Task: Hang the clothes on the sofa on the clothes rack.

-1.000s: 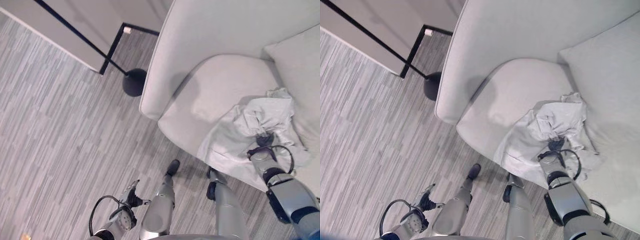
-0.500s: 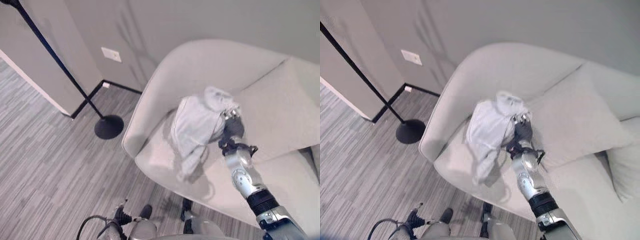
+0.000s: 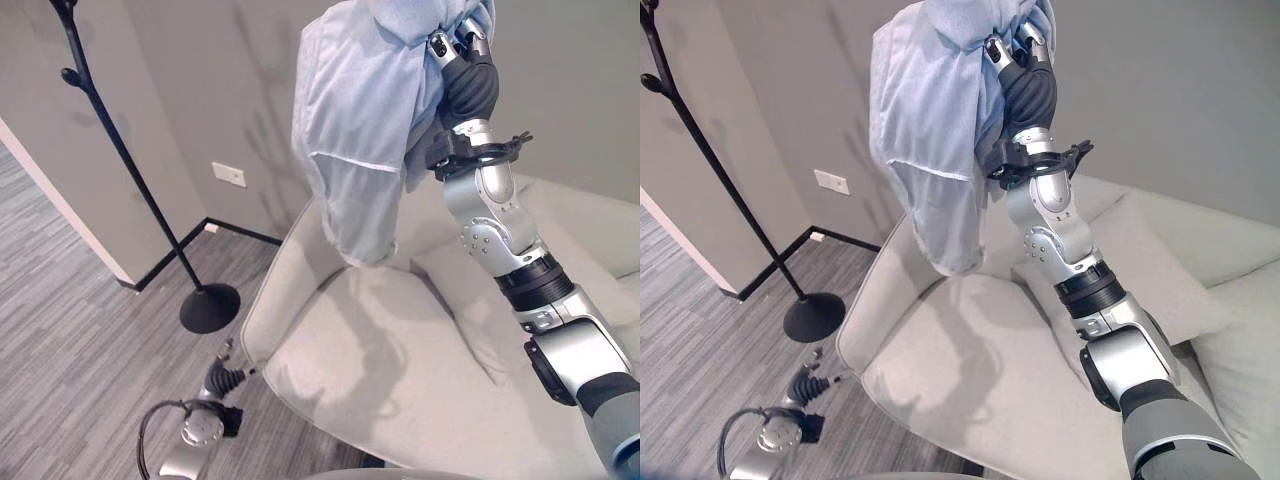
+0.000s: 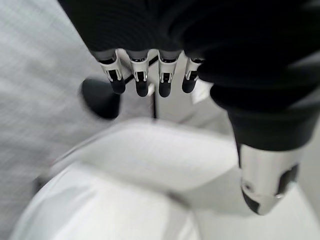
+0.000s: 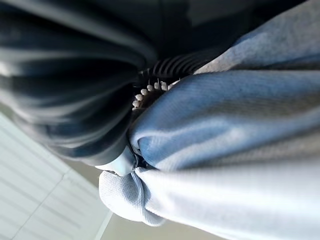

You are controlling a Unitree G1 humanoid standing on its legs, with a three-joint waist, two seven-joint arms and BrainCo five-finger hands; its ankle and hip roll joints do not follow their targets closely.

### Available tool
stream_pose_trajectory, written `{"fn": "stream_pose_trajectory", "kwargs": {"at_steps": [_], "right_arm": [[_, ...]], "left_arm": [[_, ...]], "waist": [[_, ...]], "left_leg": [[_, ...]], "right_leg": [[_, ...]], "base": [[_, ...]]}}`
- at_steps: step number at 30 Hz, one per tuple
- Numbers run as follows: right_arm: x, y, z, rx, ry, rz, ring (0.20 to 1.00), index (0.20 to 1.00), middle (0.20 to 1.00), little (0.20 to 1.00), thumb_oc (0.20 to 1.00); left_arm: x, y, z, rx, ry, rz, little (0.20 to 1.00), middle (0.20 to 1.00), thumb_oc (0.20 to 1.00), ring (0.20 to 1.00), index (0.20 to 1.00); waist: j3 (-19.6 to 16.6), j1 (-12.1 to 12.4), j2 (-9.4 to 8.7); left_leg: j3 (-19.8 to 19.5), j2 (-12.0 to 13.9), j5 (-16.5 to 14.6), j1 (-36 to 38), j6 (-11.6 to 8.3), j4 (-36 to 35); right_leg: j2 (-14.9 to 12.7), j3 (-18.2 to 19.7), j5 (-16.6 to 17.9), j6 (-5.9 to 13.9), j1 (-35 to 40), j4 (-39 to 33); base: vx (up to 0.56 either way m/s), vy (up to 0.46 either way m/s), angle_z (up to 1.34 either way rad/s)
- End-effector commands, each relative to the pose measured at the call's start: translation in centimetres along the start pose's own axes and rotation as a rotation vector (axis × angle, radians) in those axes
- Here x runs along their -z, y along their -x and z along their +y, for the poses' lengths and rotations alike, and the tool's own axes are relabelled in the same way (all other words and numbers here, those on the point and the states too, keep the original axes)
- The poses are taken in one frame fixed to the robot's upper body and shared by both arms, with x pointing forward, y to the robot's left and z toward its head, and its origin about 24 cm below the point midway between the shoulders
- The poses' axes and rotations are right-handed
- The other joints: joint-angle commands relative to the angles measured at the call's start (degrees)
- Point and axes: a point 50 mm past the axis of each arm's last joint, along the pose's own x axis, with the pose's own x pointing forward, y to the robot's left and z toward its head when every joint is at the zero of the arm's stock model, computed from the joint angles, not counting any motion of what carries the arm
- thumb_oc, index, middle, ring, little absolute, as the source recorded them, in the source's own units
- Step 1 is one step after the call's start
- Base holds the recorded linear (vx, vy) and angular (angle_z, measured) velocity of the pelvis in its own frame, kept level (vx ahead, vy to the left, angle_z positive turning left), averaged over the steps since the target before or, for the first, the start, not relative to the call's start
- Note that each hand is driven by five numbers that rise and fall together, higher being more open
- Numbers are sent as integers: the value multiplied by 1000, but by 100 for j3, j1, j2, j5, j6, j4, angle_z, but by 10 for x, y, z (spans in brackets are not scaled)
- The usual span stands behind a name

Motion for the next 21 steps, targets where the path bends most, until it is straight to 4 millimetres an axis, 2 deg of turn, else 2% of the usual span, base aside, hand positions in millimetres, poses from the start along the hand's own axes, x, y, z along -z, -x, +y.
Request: {"fn": "stream_pose_trajectory", "kwargs": {"at_steps": [1, 2, 5, 8, 10, 11, 13, 14, 15, 16, 17, 21], "right_arm": [[-46, -11, 29, -112, -66, -226, 200, 200, 200, 200, 200], [-51, -6, 39, -159, -85, -252, 200, 200, 200, 200, 200], [-59, 2, 55, -243, -103, -288, 200, 200, 200, 200, 200], [-59, 10, 61, -304, -113, -277, 200, 200, 200, 200, 200], [-58, 14, 67, -352, -123, -260, 200, 200, 200, 200, 200], [-55, 20, 76, -407, -151, -237, 200, 200, 200, 200, 200], [-55, 22, 79, -429, -155, -231, 200, 200, 200, 200, 200], [-54, 27, 84, -471, -165, -217, 200, 200, 200, 200, 200], [-54, 27, 84, -471, -164, -217, 200, 200, 200, 200, 200], [-50, 32, 88, -496, -177, -194, 200, 200, 200, 200, 200], [-50, 32, 87, -496, -176, -193, 200, 200, 200, 200, 200], [-36, 40, 95, -514, -215, -131, 200, 200, 200, 200, 200]], "left_arm": [[-27, -22, 29, -243, -86, -122, 1000, 1000, 1000, 1000, 1000], [-56, -32, 41, -374, -55, -205, 1000, 1000, 1000, 1000, 1000], [-115, -36, 56, -532, -47, -446, 1000, 1000, 1000, 1000, 1000], [-156, -26, 60, -574, -65, -638, 1000, 1000, 1000, 1000, 1000], [-174, -18, 59, -572, -89, -738, 1000, 1000, 1000, 1000, 1000], [-189, -11, 52, -562, -98, -808, 1000, 1000, 1000, 1000, 1000], [-195, -10, 49, -555, -92, -828, 1000, 1000, 1000, 1000, 1000], [-214, -1, 37, -509, -62, -912, 1000, 1000, 1000, 1000, 1000], [-214, -1, 37, -508, -61, -912, 1000, 1000, 1000, 1000, 1000], [-231, 12, 23, -431, 10, -992, 1000, 1000, 1000, 1000, 1000], [-231, 12, 23, -430, 10, -991, 1000, 1000, 1000, 1000, 1000], [-261, 44, -14, -168, 236, -1105, 1000, 1000, 1000, 1000, 1000]], "waist": [[-112, 86, -93], [-162, 9, -130], [-216, -110, -175], [-252, -197, -180], [-264, -230, -188], [-281, -275, -197], [-281, -291, -199], [-271, -333, -209], [-271, -328, -205], [-274, -362, -216], [-276, -358, -212], [-275, -390, -231]], "left_leg": [[181, 327, 512, 237, -2, -287], [198, 334, 530, 239, -25, -287], [232, 356, 525, 242, -54, -287], [255, 362, 517, 221, -61, -287], [265, 367, 504, 214, -68, -287], [292, 372, 481, 209, -73, -287], [300, 372, 470, 209, -72, -287], [308, 379, 468, 207, -75, -287], [308, 379, 468, 206, -75, -287], [307, 384, 442, 198, -73, -287], [308, 386, 441, 199, -73, -287], [310, 375, 417, 168, -54, -287]], "right_leg": [[-247, 58, -838, 322, 569, 285], [-237, 82, -826, 322, 552, 293], [-223, 130, -816, 326, 517, 310], [-218, 154, -801, 336, 476, 322], [-215, 172, -784, 343, 463, 317], [-209, 205, -756, 349, 443, 307], [-202, 220, -751, 350, 434, 307], [-195, 257, -735, 353, 419, 302], [-194, 257, -735, 354, 418, 303], [-192, 270, -734, 353, 409, 300], [-190, 271, -734, 353, 408, 300], [-176, 311, -700, 350, 383, 293]], "base": [[20, -13, -5], [26, -10, -4], [27, -5, -6], [14, 6, -14], [18, 5, -7], [23, 2, -11], [7, 1, -13], [-1, 0, -7], [0, 0, 0], [0, 0, 0], [0, 0, 0], [0, 0, 0]]}}
